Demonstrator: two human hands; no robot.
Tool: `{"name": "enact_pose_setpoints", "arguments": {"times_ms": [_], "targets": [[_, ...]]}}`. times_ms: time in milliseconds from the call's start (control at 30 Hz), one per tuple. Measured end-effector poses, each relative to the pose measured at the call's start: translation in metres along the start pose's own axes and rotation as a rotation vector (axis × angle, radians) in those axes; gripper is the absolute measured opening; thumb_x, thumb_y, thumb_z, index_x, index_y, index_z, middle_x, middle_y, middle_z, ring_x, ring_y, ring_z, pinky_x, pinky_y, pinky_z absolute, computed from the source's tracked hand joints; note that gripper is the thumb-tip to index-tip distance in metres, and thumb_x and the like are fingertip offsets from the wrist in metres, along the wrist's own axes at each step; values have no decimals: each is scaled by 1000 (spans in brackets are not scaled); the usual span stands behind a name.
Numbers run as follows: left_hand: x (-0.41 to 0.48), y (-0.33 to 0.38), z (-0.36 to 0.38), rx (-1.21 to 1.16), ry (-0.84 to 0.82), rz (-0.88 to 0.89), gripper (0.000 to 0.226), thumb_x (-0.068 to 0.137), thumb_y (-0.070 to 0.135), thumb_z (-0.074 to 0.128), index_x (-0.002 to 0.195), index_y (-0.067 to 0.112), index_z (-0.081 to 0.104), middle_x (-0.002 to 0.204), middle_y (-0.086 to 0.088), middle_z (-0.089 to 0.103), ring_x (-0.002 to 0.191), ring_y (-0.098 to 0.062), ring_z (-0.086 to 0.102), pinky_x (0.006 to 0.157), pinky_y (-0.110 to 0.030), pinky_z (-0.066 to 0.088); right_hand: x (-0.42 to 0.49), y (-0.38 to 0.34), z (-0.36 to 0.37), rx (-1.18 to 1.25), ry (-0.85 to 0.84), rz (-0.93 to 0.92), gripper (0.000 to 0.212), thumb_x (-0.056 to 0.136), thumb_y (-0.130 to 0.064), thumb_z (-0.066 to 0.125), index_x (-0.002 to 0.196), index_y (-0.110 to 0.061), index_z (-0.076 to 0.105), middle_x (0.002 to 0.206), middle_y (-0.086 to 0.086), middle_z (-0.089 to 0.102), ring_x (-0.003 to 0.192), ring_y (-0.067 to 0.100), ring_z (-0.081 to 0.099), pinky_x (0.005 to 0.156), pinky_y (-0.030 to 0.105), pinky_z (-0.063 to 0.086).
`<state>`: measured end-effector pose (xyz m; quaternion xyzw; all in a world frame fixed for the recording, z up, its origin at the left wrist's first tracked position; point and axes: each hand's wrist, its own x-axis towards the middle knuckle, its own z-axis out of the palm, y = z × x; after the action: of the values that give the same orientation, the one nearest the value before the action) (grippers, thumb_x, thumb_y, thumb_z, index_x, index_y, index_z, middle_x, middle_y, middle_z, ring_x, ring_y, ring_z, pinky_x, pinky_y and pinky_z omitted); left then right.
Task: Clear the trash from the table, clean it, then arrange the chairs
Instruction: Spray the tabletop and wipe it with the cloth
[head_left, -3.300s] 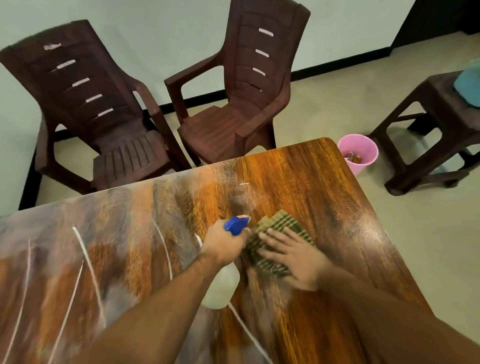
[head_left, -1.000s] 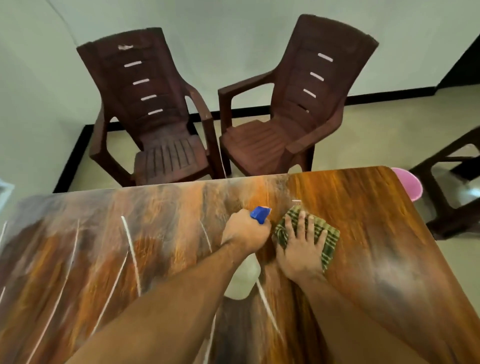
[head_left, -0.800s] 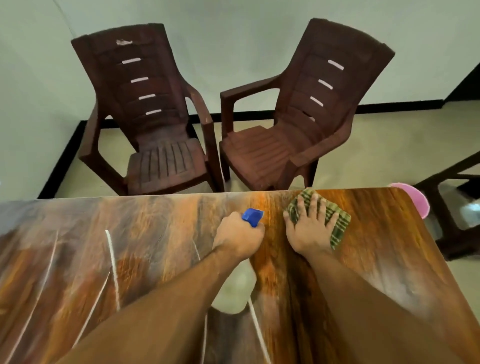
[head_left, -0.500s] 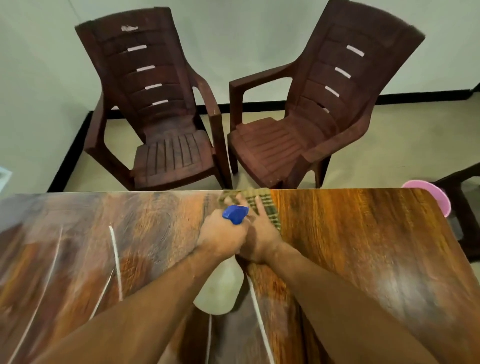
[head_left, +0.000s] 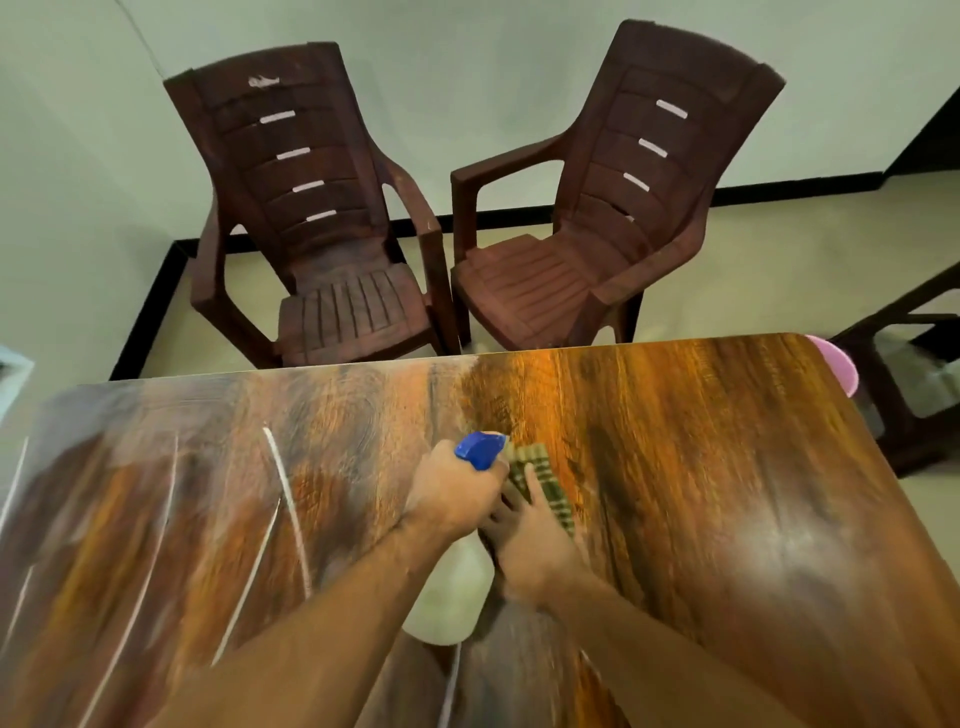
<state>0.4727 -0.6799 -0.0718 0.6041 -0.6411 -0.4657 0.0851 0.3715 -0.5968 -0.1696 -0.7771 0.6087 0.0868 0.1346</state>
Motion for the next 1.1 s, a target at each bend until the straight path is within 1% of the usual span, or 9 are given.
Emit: {"name": "enact_pose_setpoints", "arguments": {"times_ms": [67,200,267,333,433,633,767,900,1100], "targets": [[-23,-10,0,8,-25,16,43,65,47,57,72,5,65,63,-11,68,58,-32,66,63,-50,60,-37,6,18,50,103,63,75,86,-61,34,156,-34,25,164,4,24,152,27,0,117,60,-8],[-70,-40,2,6,-96,40,46,69,50,58,75,5,66,66,-10,70,60,-33,66,66,-49,61,-82,-16,29,307,164,907,75,90,-67,0,156,-33,-6,166,2,-10,153,29,-13,118,62,-9],[-95,-57,7,33,-117,28,51,66,55,57,73,6,62,64,-8,64,57,-26,60,65,-47,58,-92,-67,35,319,109,813,77,89,-64,13,158,-29,11,166,5,5,153,33,-4,117,67,-4],[-120,-74,13,52,-137,4,51,61,59,53,72,10,61,65,-4,65,57,-22,61,61,-42,58,-120,-110,48,224,78,423,76,81,-59,37,151,-27,39,160,7,33,151,32,7,114,68,7],[-152,-99,22,67,-166,-17,50,61,56,55,76,10,65,67,-3,68,57,-21,63,55,-37,57,-181,-124,74,2,51,67,82,76,-64,49,151,-32,38,158,1,37,151,28,12,112,61,11],[-217,-141,30,4,-221,33,42,76,44,67,76,2,62,60,-5,60,54,-23,60,55,-41,50,-247,-178,101,304,170,1050,77,91,-67,13,159,-31,11,165,1,-2,154,30,-1,120,58,-7],[-245,-164,38,70,-196,51,39,77,49,63,63,15,52,52,5,47,48,-15,45,51,-34,41,-269,-233,116,170,76,427,81,80,-64,50,150,-24,43,163,7,25,153,32,11,118,58,-7],[-278,-181,49,152,-216,46,46,70,60,58,72,14,62,60,1,58,54,-16,56,57,-39,52,-334,-208,139,-53,-11,22,89,78,-68,49,157,-31,27,164,3,24,151,27,17,114,59,6],[-317,-232,68,204,-288,-18,95,64,74,48,145,23,52,136,3,60,125,-19,59,106,-29,46,-393,-186,144,156,64,454,70,98,-62,27,160,-32,11,167,0,13,154,20,-7,120,53,4]]}}
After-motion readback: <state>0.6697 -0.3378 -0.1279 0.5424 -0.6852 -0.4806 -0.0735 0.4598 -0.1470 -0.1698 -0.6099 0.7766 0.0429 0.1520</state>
